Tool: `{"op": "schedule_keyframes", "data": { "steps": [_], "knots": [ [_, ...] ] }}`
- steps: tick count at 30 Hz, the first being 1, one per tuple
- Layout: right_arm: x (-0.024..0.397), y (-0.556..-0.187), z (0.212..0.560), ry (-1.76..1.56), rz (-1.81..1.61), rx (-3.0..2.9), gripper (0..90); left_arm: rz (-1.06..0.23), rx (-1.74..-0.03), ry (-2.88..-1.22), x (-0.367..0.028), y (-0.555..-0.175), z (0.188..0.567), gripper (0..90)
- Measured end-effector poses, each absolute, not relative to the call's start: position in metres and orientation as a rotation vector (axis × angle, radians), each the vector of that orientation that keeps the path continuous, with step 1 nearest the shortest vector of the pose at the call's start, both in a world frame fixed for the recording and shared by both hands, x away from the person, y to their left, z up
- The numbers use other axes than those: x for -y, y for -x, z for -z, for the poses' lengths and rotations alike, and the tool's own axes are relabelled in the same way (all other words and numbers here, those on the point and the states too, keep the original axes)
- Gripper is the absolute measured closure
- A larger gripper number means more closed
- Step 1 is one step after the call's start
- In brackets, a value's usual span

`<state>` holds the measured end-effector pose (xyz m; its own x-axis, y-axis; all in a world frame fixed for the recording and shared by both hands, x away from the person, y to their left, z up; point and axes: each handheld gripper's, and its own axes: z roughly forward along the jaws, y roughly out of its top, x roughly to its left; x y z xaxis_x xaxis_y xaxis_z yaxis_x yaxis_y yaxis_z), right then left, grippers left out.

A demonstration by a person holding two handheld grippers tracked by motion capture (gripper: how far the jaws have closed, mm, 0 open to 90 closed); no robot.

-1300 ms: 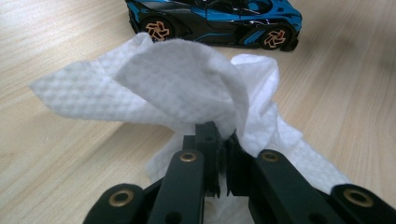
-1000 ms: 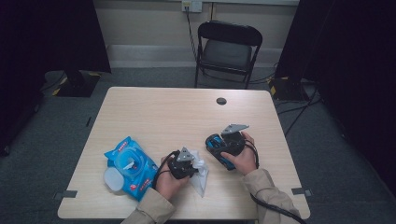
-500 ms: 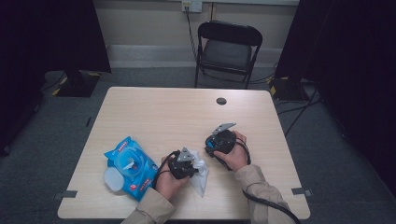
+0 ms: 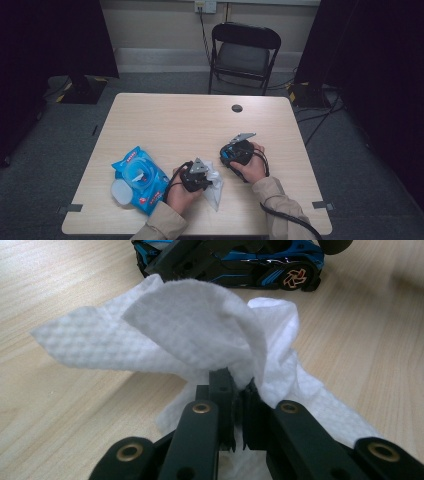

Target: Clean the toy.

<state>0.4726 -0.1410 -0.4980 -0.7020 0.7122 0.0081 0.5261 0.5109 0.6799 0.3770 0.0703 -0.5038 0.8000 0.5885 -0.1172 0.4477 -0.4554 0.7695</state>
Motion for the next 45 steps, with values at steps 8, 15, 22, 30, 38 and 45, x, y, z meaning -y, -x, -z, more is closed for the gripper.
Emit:
{"op": "schedule_keyframes", "data": {
  "steps": [8, 15, 22, 30, 38, 45],
  "knots": [
    [0.142, -0.472, 0.498, -1.082, -1.002, -2.465, 25.3, -0.196, -0.768, -2.122, -0.071, -0.378, 0.504, 85.8],
    [0.156, -0.466, 0.493, -1.099, -1.12, -2.424, 25.4, -0.178, -0.783, -2.106, -0.071, -0.378, 0.504, 85.9],
    [0.174, -0.453, 0.48, -1.083, -1.268, -2.39, 25.5, -0.156, -0.785, -2.063, -0.07, -0.379, 0.502, 85.9],
    [0.187, -0.438, 0.47, -1.078, -1.382, -2.349, 25.5, -0.144, -0.783, -1.986, -0.072, -0.383, 0.483, 85.9],
    [0.193, -0.427, 0.459, -1.041, -1.444, -2.328, 25.5, -0.137, -0.799, -1.931, -0.079, -0.391, 0.465, 85.9],
    [0.194, -0.419, 0.452, -1.017, -1.525, -2.331, 25.5, -0.149, -0.847, -1.854, -0.085, -0.409, 0.443, 85.9]
  ]
}}
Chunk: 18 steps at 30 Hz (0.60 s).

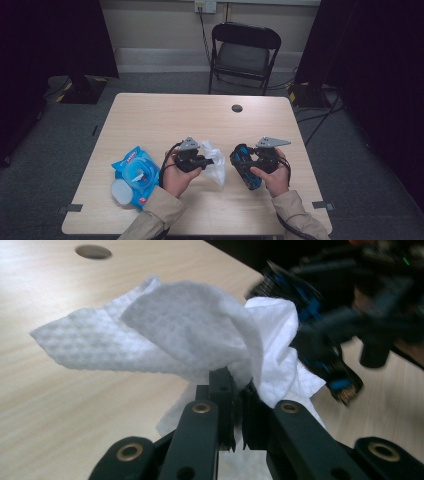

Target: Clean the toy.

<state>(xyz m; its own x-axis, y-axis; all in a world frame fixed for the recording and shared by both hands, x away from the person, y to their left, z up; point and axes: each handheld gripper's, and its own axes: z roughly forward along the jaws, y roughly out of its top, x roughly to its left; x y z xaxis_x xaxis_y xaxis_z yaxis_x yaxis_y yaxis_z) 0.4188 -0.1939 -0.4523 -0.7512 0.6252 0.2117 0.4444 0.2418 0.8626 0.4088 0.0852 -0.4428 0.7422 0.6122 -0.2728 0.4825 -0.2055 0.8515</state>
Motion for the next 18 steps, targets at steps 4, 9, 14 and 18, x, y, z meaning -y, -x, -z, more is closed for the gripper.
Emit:
{"op": "schedule_keyframes", "data": {
  "steps": [4, 9, 14, 18],
  "knots": [
    [0.193, -0.415, 0.448, -0.995, -1.551, -2.323, 25.5, -0.142, -0.88, -1.789, -0.087, -0.422, 0.432, 85.9],
    [0.19, -0.413, 0.448, -0.966, -1.561, -2.34, 25.5, -0.128, -0.889, -1.738, -0.083, -0.434, 0.42, 85.9],
    [0.181, -0.411, 0.448, -0.93, -1.564, -2.371, 25.5, -0.102, -0.881, -1.742, -0.068, -0.441, 0.417, 85.9],
    [0.175, -0.409, 0.449, -0.903, -1.575, -2.393, 25.5, -0.067, -0.867, -1.773, -0.053, -0.442, 0.424, 85.9]
  ]
}}
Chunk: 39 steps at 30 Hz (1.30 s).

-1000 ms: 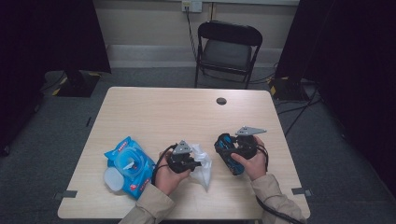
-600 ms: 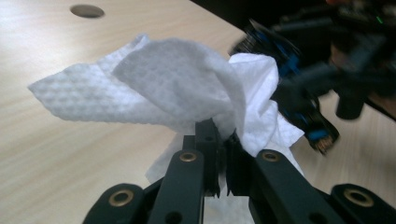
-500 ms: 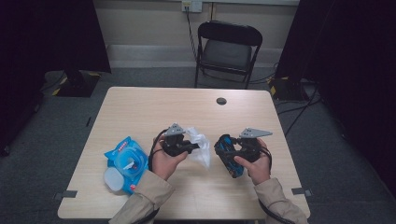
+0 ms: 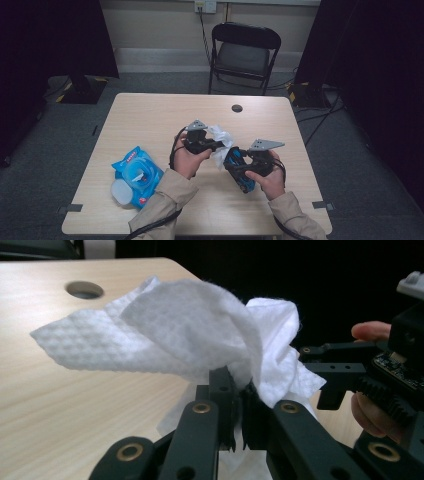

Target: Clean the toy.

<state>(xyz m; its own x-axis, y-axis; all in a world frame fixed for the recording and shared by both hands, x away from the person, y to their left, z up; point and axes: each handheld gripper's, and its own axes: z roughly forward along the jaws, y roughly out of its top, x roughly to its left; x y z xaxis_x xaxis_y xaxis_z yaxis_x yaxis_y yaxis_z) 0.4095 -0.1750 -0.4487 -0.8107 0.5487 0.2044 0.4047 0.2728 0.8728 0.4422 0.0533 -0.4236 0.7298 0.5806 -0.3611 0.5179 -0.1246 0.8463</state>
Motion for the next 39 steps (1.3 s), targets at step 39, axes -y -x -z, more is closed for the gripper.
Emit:
{"op": "schedule_keyframes", "data": {
  "steps": [39],
  "knots": [
    [0.191, -0.418, 0.455, -1.026, -1.56, -2.322, 25.5, -0.002, -0.84, -1.773, -0.063, -0.42, 0.441, 86.0]
  ]
}}
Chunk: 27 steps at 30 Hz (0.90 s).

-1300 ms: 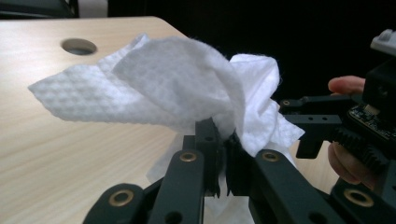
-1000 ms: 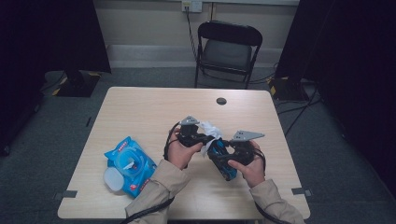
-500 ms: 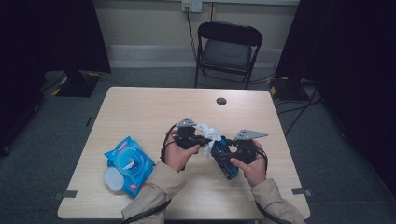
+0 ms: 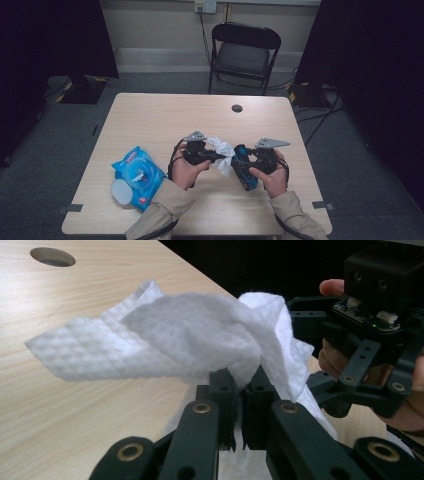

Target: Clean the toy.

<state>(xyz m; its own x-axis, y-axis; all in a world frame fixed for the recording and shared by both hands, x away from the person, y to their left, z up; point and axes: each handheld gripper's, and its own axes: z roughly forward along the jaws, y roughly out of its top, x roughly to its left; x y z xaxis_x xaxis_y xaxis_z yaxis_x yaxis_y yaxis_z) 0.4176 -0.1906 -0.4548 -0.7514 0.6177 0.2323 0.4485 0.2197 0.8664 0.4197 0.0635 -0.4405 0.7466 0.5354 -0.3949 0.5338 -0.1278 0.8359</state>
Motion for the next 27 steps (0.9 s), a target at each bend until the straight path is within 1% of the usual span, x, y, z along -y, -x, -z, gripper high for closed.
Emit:
{"op": "schedule_keyframes", "data": {
  "steps": [6, 14, 20, 27],
  "knots": [
    [0.193, -0.418, 0.454, -1.028, -1.556, -2.31, 25.5, -0.012, -0.845, -1.765, -0.074, -0.417, 0.438, 86.2],
    [0.19, -0.417, 0.454, -1.021, -1.563, -2.318, 25.5, -0.026, -0.862, -1.721, -0.085, -0.423, 0.428, 86.2],
    [0.186, -0.416, 0.454, -0.997, -1.566, -2.339, 25.5, -0.031, -0.857, -1.708, -0.081, -0.431, 0.418, 86.1],
    [0.181, -0.413, 0.455, -0.967, -1.565, -2.365, 25.5, -0.017, -0.868, -1.734, -0.069, -0.441, 0.418, 86.2]
  ]
}}
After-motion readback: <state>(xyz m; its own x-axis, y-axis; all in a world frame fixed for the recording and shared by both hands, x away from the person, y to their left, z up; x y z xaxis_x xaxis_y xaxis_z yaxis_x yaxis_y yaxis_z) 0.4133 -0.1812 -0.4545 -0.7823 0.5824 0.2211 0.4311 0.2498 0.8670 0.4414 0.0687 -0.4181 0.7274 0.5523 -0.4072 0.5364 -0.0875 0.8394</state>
